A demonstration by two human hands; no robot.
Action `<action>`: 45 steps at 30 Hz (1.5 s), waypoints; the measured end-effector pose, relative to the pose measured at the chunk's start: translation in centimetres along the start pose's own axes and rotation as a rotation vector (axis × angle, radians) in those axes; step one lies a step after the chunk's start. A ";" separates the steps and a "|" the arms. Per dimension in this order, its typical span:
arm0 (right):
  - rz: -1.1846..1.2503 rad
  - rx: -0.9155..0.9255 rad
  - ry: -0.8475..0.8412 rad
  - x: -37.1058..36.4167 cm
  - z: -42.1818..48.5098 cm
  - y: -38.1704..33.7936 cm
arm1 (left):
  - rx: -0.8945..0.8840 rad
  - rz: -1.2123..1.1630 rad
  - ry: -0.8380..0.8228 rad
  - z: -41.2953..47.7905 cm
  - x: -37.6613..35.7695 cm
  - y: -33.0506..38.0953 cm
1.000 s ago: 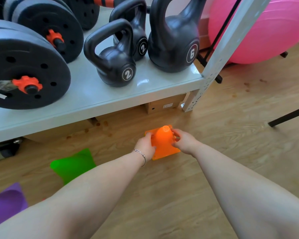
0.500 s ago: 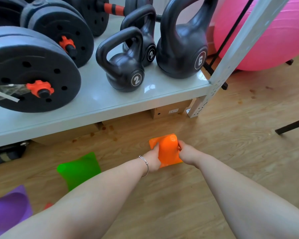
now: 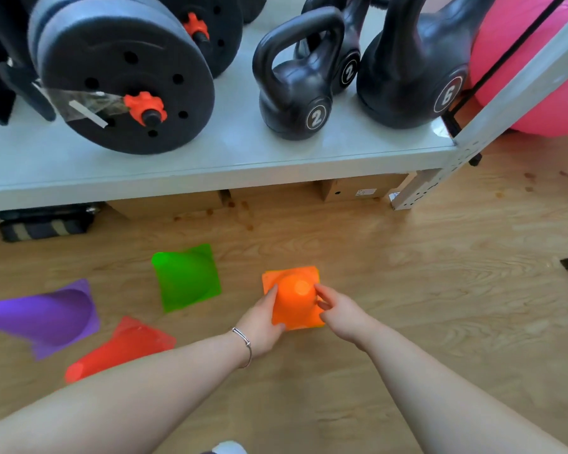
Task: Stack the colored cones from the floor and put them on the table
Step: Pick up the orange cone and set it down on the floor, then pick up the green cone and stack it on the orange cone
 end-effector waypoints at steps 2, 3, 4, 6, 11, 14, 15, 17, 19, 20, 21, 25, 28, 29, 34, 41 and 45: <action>-0.011 0.011 -0.017 -1.2 -0.2 -0.2 | 0.022 -0.015 0.006 -0.7 -0.1 -1.5; -0.019 0.015 -0.024 -1.7 -0.2 -0.4 | 0.033 -0.024 0.003 -1.0 -0.2 -2.1; -0.027 0.016 -0.026 -2.1 -0.3 -0.4 | 0.038 -0.031 0.002 -1.3 -0.2 -2.6; -0.038 0.023 -0.022 -2.5 -0.4 -0.8 | 0.044 -0.042 -0.003 -1.6 -0.2 -3.3; -0.065 0.035 0.000 -2.6 -0.5 -1.3 | 0.031 -0.100 -0.014 -1.3 0.5 -4.5; -0.065 0.039 0.024 -2.2 -0.2 -1.6 | 0.013 -0.172 -0.036 -1.1 1.1 -4.9; -0.072 0.038 0.033 -1.9 -0.2 -1.8 | 0.007 -0.162 -0.042 -1.0 1.2 -4.9; -0.132 0.045 0.028 -1.6 -0.1 -2.1 | -0.017 -0.067 -0.039 -1.0 1.3 -4.8; -0.321 0.092 0.025 -1.2 -0.1 -2.8 | -0.065 0.119 -0.010 -1.0 1.3 -4.2; -0.441 0.132 0.027 -1.1 -0.2 -3.2 | -0.087 0.212 0.005 -1.0 1.3 -3.9; -0.561 0.168 0.024 -1.3 -0.4 -3.6 | -0.095 0.301 0.024 -0.9 1.1 -3.7; -1.130 0.246 0.038 -1.9 -1.5 -5.3 | -0.042 0.661 0.155 -0.7 1.0 -4.2; -1.358 0.273 0.087 -1.6 -1.6 -7.0 | -0.028 0.742 0.233 -1.3 2.0 -4.5; -1.372 0.280 0.103 -1.2 -1.5 -7.8 | -0.023 0.752 0.259 -1.6 2.7 -4.6; -1.416 0.336 0.129 -0.2 0.2 -13.4 | 0.047 0.708 0.321 -3.0 6.5 -7.2; -1.427 0.488 0.082 -4.7 0.7 -22.1 | 0.160 0.685 0.315 -6.4 11.1 -11.6; -1.389 0.505 -0.042 -10.3 1.1 -24.4 | 0.287 0.613 0.393 -6.7 15.3 -14.2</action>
Point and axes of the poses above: each hand's wrist, its own z-axis towards the middle knuckle, its own x-axis out of the back of the hand, y = z × x, the point moved 9 cm from there along z, towards the middle knuckle, and after that the axes turned 5 degrees about x, right-handed, at the moved point
